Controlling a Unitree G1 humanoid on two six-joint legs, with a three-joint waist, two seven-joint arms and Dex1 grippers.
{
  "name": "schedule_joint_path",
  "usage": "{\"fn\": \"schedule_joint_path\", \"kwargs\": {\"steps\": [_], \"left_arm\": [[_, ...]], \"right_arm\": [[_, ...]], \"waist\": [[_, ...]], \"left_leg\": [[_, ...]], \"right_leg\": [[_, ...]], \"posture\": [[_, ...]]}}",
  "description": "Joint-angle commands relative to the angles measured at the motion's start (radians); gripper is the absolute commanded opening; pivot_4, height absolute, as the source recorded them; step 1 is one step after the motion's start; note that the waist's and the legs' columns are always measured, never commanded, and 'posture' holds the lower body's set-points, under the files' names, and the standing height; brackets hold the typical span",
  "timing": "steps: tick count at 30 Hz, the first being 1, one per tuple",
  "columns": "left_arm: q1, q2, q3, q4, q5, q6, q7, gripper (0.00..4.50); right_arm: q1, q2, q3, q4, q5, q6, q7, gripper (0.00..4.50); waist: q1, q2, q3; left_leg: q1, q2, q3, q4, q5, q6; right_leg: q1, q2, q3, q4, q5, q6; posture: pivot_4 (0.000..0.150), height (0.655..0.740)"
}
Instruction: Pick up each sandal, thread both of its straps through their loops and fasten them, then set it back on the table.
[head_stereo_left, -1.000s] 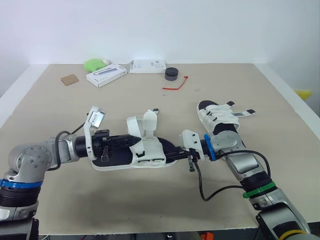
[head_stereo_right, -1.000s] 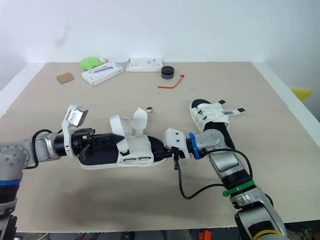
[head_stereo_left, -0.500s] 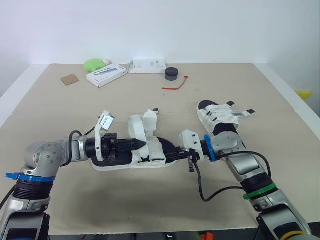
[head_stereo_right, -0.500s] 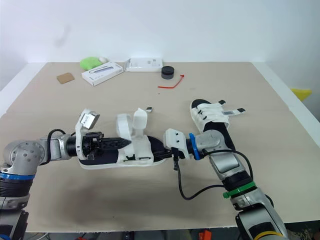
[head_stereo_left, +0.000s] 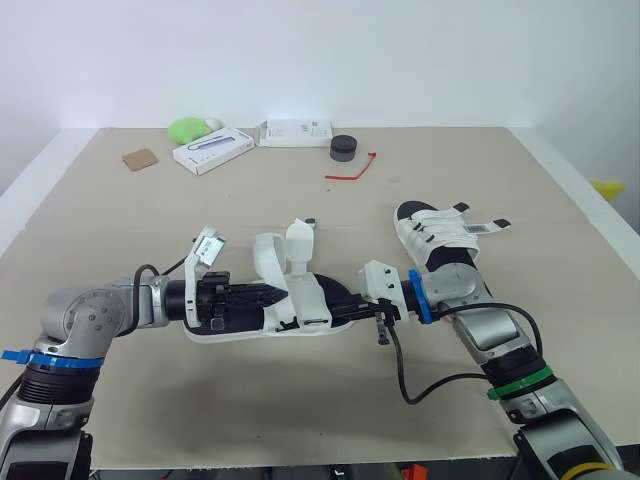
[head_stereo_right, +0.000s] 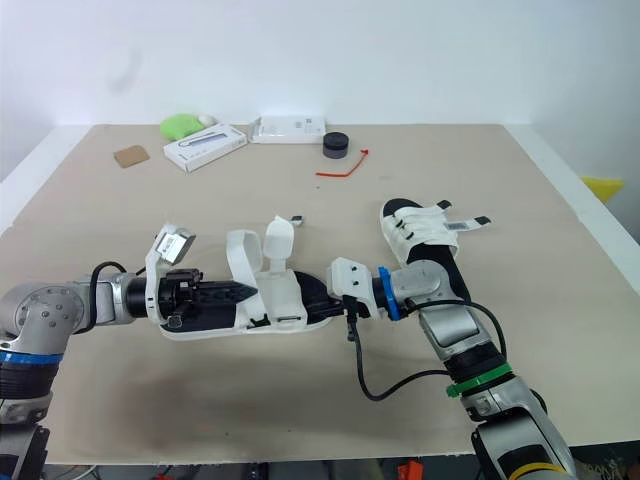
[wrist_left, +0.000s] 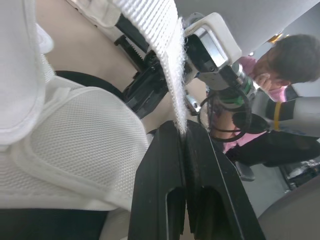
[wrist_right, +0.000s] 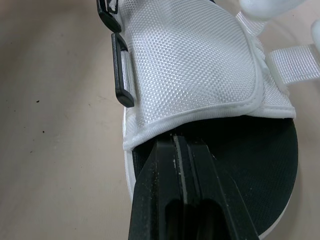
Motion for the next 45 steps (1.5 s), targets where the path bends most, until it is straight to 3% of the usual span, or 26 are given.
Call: {"fn": "schedule_joint_path", "kwargs": {"steps": [1, 12, 24, 36, 45], "left_arm": [[0.01, 0.021, -0.006, -0.022, 0.042, -0.018, -0.03, 0.11], [-0.014, 0.039, -0.07, 0.005, 0.176, -0.099, -0.129, 0.11], [-0.081, 0.03, -0.114, -0.008, 0.232, -0.122, -0.204, 0.11], [0.009, 0.071, -0.174, -0.163, 0.3, -0.177, -0.227, 0.11], [0.015, 0.038, -0.17, -0.14, 0.358, -0.23, -0.171, 0.11]], "right_arm": [[0.005, -0.004, 0.003, -0.019, -0.004, 0.007, 0.002, 0.0], [0.002, -0.007, 0.004, -0.013, -0.009, 0.005, 0.003, 0.0], [-0.002, -0.005, 0.003, -0.009, -0.01, 0.005, 0.001, 0.0], [-0.003, -0.005, 0.002, -0.009, -0.012, 0.008, -0.004, 0.0], [-0.007, -0.004, 0.005, -0.007, -0.012, 0.007, 0.001, 0.0]], "waist": [[0.0, 0.0, 0.0], [0.0, 0.0, 0.0], [0.0, 0.0, 0.0], [-0.001, 0.0, 0.0], [0.0, 0.0, 0.0]], "left_leg": [[0.0, 0.0, 0.0, 0.0, 0.0, 0.0], [0.0, 0.0, 0.0, 0.0, 0.0, 0.0], [-0.001, 0.0, 0.0, 0.0, 0.0, 0.0], [-0.001, 0.0, 0.0, 0.0, 0.0, 0.0], [-0.001, 0.0, 0.0, 0.0, 0.0, 0.0]], "right_leg": [[0.0, 0.0, 0.0, 0.0, 0.0, 0.0], [0.0, 0.0, 0.0, 0.0, -0.001, 0.0], [0.0, 0.0, 0.0, 0.0, -0.001, 0.001], [0.0, 0.0, 0.0, 0.0, -0.001, 0.001], [0.0, 0.0, 0.0, 0.0, -0.001, 0.001]], "posture": [[0.15, 0.74], [0.15, 0.74], [0.15, 0.74], [0.15, 0.74], [0.15, 0.74]]}}
